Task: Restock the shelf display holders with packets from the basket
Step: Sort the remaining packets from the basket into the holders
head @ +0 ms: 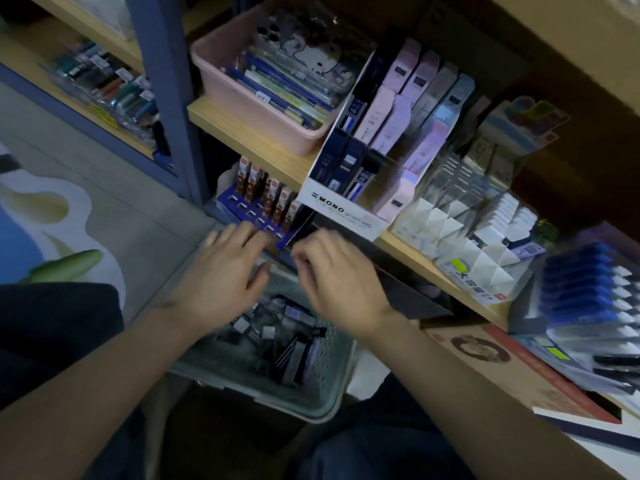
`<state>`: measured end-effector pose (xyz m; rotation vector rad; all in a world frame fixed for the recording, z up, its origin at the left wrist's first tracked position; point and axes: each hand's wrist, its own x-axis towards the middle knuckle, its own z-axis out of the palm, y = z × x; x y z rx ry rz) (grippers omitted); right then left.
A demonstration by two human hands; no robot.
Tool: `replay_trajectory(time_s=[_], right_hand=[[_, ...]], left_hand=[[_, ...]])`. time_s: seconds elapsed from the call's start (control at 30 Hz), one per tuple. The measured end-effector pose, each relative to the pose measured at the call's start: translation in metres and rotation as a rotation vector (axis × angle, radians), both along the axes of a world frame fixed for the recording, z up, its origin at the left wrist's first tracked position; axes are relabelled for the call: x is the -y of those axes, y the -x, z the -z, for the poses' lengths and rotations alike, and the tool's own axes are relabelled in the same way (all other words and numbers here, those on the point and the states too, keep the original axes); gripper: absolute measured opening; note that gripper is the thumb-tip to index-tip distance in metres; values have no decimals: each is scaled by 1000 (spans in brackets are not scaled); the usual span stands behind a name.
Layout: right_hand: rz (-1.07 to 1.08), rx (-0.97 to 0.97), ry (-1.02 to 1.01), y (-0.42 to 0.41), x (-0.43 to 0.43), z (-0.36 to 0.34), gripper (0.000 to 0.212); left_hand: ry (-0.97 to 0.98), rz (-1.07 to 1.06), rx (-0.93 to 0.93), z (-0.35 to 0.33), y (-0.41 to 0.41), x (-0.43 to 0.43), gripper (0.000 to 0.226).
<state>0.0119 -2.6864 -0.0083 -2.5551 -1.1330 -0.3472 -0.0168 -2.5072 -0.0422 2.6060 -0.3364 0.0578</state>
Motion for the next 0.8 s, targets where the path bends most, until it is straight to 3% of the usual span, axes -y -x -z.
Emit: replay_trajectory(time_s=[0.07,0.17,0.3,0.4,0.63,0.8], right_hand=[[-55,-250,146,13,0,34,13],[53,-687,238,33,-5,85,31],[263,-1023,258,51,-16,152,49],[359,-1245,190,62,-22,197,50],[345,-1031,479,58,-39,243,62],[326,-984,579,51,-51,253,34]], left_hand=[[0,-72,-41,21,12,-16,45],[39,-198,-121,52,26,-39,50],[199,-340,-258,89,42,-63,49],[281,-402,-362,109,52,-68,52],[354,-467,-328,127,58,-63,46],[375,-471,-268,128,58,-61,41]])
